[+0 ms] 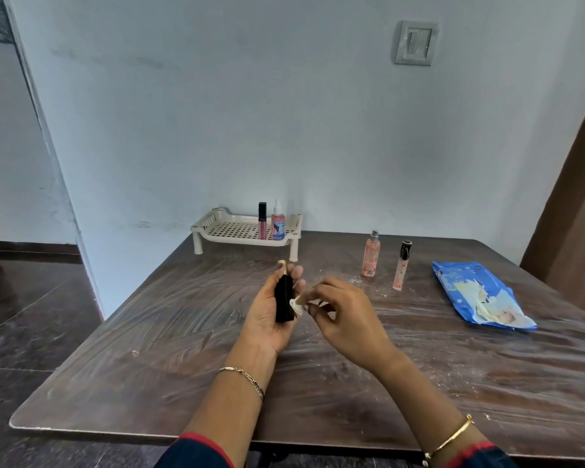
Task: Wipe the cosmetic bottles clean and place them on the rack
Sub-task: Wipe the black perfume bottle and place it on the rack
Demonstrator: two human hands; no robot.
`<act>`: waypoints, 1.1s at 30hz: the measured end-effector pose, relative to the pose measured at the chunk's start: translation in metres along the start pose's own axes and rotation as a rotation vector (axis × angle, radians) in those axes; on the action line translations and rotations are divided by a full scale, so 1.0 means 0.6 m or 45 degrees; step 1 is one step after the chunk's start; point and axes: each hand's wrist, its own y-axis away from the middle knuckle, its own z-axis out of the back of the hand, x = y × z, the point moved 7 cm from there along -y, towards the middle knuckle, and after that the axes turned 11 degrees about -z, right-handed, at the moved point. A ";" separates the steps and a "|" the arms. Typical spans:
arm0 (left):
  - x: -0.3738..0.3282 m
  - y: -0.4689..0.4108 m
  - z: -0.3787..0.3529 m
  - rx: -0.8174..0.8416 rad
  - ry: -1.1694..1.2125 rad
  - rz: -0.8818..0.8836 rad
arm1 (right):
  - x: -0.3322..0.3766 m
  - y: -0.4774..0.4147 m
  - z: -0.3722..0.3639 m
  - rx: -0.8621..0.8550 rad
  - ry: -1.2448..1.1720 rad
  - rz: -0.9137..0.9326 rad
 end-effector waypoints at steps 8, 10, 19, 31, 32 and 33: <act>-0.120 -0.062 -0.015 -0.146 -0.677 -0.349 | -0.010 -0.103 -0.047 0.121 0.240 -0.036; -0.149 -0.091 -0.021 -0.148 -0.715 -0.393 | -0.017 -0.132 -0.059 0.130 0.257 -0.073; -0.244 -0.237 -0.034 -0.196 -0.985 -0.673 | -0.073 -0.219 -0.096 0.072 0.216 -0.195; -0.249 -0.373 0.023 -0.301 -1.116 -0.748 | -0.140 -0.274 -0.145 0.143 0.232 -0.118; -0.249 -0.380 0.024 -0.307 -1.152 -0.755 | -0.143 -0.274 -0.149 0.147 0.226 -0.114; -0.249 -0.384 0.023 -0.311 -1.213 -0.758 | -0.145 -0.274 -0.151 0.151 0.224 -0.107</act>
